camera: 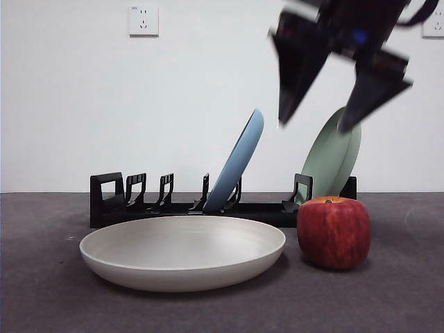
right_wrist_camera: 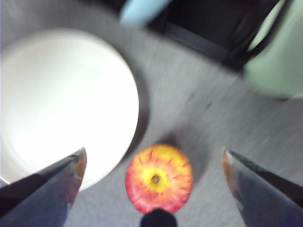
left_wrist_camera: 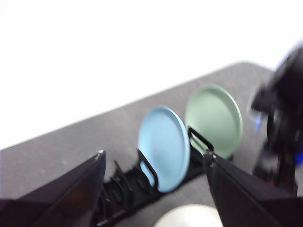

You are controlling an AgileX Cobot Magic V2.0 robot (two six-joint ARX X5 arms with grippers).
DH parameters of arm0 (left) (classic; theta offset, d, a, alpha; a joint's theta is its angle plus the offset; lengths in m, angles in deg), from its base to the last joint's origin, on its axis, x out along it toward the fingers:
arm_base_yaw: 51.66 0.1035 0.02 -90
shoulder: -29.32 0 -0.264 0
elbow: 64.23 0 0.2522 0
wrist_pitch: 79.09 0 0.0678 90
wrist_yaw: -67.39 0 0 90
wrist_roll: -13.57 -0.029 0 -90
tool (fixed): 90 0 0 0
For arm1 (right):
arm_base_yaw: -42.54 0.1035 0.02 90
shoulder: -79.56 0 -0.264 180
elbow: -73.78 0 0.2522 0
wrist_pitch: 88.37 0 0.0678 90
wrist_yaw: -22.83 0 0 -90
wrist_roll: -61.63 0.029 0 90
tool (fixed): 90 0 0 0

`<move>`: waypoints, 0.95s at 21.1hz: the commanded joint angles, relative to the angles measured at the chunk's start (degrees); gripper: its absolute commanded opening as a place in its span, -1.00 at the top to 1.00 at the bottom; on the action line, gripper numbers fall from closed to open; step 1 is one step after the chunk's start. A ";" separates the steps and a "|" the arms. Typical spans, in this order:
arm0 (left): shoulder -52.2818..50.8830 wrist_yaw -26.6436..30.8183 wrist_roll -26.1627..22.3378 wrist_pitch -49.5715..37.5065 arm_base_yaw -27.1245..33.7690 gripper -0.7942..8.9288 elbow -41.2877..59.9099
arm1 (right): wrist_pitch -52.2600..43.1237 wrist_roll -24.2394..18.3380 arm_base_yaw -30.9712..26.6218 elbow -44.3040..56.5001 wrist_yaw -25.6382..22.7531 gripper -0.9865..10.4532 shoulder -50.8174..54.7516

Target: Take the yellow plate from the plate rack,put the plate on the table,take the apple from the table,put the apple in the plate

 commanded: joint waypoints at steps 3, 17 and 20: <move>-6.12 5.57 -0.92 -0.02 0.07 0.13 0.22 | 2.56 -0.20 0.17 -0.15 -0.20 -0.01 -9.53; -8.11 8.52 -0.98 2.93 0.04 0.13 0.22 | 4.02 2.10 0.15 -0.15 -0.35 0.84 -17.31; -8.09 8.52 -0.98 2.93 0.04 0.13 0.22 | 4.17 2.19 0.13 -0.85 -0.26 0.84 -13.62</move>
